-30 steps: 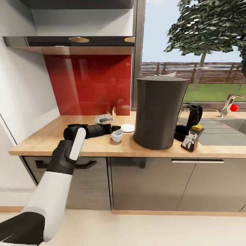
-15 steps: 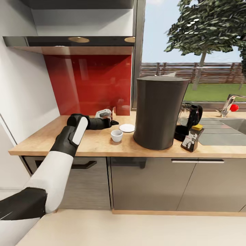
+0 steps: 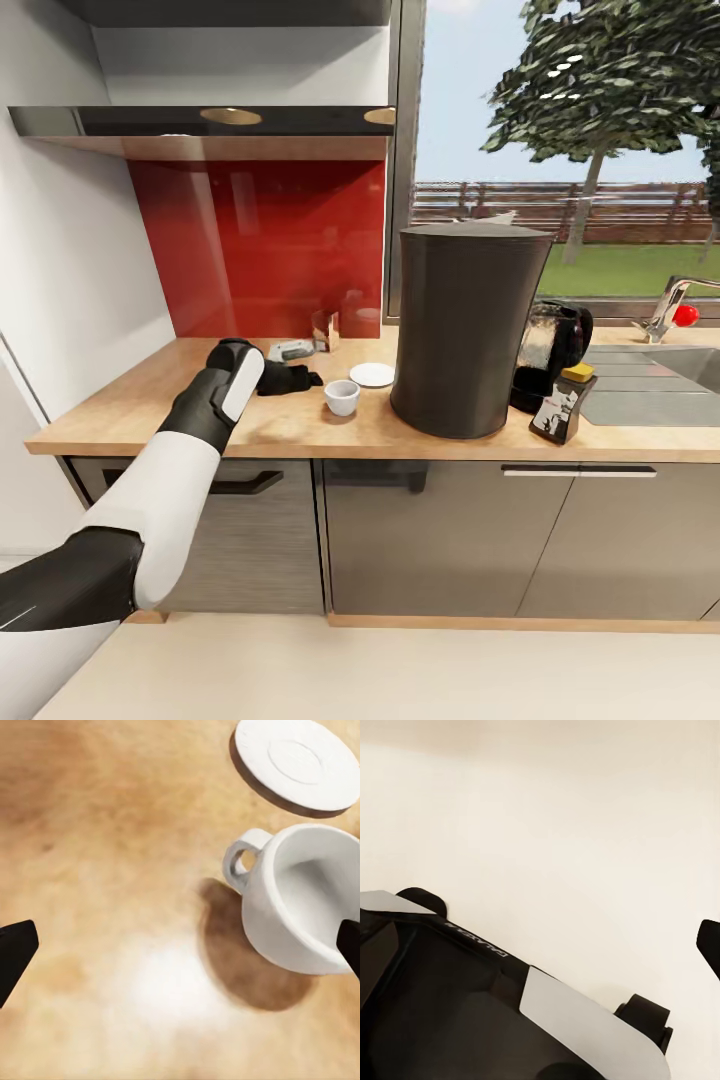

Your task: Set up a coffee station on the kitchen countertop: keep the coffee maker on the countertop, move the bottle of coffee from the kitchen shelf to the counter next to the coffee maker, place a paper coffee filter on top of the coffee maker, put the saucer next to the coffee maker with the coffee cup on the saucer, and place the electric kettle next to the coffee maker.

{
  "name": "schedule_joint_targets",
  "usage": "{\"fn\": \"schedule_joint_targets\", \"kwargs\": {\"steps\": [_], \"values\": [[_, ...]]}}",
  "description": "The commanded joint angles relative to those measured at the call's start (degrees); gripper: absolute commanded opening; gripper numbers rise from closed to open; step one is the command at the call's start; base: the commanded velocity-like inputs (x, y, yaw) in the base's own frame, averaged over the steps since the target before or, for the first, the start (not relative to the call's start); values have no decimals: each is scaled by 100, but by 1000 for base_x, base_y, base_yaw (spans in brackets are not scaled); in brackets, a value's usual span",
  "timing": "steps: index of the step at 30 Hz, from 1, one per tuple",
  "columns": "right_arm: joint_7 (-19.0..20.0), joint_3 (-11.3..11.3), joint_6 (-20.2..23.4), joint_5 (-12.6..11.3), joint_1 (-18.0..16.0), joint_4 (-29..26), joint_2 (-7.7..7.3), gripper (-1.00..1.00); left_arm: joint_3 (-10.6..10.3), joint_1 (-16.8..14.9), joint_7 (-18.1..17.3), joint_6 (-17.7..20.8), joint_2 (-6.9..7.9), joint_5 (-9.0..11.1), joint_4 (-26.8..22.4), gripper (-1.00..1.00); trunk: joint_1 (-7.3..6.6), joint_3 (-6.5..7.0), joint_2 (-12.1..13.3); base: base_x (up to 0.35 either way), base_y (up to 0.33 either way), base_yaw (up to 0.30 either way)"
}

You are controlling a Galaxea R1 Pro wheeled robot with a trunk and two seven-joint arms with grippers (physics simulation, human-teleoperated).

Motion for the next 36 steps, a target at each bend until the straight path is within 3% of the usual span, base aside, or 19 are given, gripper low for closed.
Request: {"fn": "schedule_joint_targets", "kwargs": {"steps": [1, 9, 36], "values": [[-1, 47, -41, -33, -5, 5, -5, 100, -10, -4, 59, 16, 0, 57, 27, 100, 0, -6, -3, 0, 0, 0], [-2, 45, -41, -33, -5, 5, -6, 100, -9, -6, 84, 11, -44, 100, 244, 100, 0, -6, -3, 0, 0, 0], [-36, 48, -41, -33, -5, 5, -7, 100, -7, -6, 85, 2, -48, 118, 156, 100, 0, -6, -3, 34, -16, 0]]}}
